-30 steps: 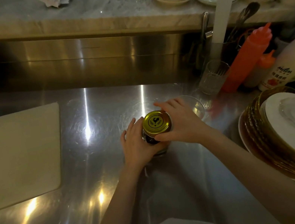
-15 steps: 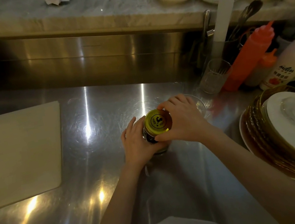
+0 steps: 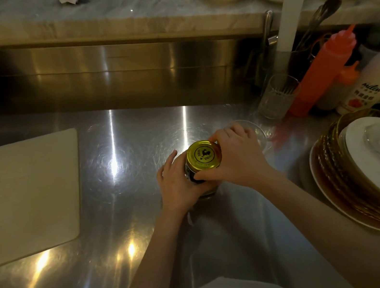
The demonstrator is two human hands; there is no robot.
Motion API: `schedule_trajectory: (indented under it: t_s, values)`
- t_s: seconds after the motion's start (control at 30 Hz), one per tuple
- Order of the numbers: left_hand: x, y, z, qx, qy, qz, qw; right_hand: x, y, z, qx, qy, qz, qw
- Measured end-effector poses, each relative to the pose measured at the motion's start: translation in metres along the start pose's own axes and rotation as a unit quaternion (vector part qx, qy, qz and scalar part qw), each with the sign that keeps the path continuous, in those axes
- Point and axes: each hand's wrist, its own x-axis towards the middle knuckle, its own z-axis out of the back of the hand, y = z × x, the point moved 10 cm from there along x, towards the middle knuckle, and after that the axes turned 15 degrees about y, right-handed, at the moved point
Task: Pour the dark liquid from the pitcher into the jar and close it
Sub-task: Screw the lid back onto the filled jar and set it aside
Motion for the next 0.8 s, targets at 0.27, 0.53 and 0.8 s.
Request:
schedule_trajectory:
  t_s: [0.27,0.53,0.8]
  values:
    - [0.0,0.0,0.0,0.01,0.005,0.005,1.0,-0.011,0.0,-0.007,-0.035,-0.034,-0.134,0.99]
    - [0.0,0.002,0.0,-0.002,0.004,0.009,1.0,-0.007,0.001,-0.011,0.0,0.036,-0.043,0.998]
    - [0.001,0.004,-0.002,0.007,0.007,0.016,1.0,0.005,0.001,0.012,0.049,0.029,0.029,0.998]
